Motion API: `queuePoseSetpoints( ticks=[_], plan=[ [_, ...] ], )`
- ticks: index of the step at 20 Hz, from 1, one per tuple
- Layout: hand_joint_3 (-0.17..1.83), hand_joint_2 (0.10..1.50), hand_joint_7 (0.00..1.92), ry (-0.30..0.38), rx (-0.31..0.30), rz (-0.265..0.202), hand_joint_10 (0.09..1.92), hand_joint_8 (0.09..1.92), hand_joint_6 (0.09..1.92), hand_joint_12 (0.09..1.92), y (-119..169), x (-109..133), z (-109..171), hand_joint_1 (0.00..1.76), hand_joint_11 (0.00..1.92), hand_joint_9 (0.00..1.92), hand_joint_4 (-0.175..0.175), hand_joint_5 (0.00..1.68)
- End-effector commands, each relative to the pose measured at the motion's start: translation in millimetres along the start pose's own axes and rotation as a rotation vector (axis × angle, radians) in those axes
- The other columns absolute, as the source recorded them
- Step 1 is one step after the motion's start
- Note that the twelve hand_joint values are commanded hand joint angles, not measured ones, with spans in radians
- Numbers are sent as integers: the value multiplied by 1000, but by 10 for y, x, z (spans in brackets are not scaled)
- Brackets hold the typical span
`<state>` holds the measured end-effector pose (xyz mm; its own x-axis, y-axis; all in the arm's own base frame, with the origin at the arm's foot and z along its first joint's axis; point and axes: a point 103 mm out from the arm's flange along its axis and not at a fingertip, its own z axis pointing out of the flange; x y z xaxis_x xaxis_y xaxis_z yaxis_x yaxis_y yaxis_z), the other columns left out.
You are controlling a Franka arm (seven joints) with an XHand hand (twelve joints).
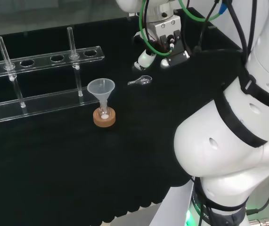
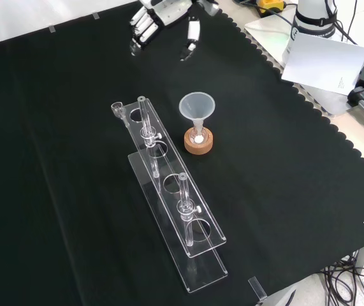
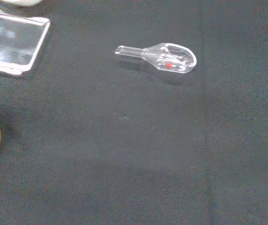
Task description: Remove the funnel from the round-bottom flask.
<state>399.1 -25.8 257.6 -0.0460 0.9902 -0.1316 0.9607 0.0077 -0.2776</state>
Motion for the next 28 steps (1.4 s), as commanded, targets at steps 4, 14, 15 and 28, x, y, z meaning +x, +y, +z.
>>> queuePoseSetpoints(
  ticks=[4,14,15,28],
  plan=[
    [469,651,184,19,65,-74,648,652,87,1374,-363,530,2,558,264,416,-11,266],
    [322,664,41,-22,135,-122,715,677,87,1428,-360,1155,-84,472,243,292,1,147],
    [316,663,33,-32,139,-128,718,677,87,1431,-355,1211,-92,470,242,284,1,142],
    [257,666,0,-85,211,-178,782,471,87,1449,-163,1468,36,516,262,136,29,90]
  ],
)
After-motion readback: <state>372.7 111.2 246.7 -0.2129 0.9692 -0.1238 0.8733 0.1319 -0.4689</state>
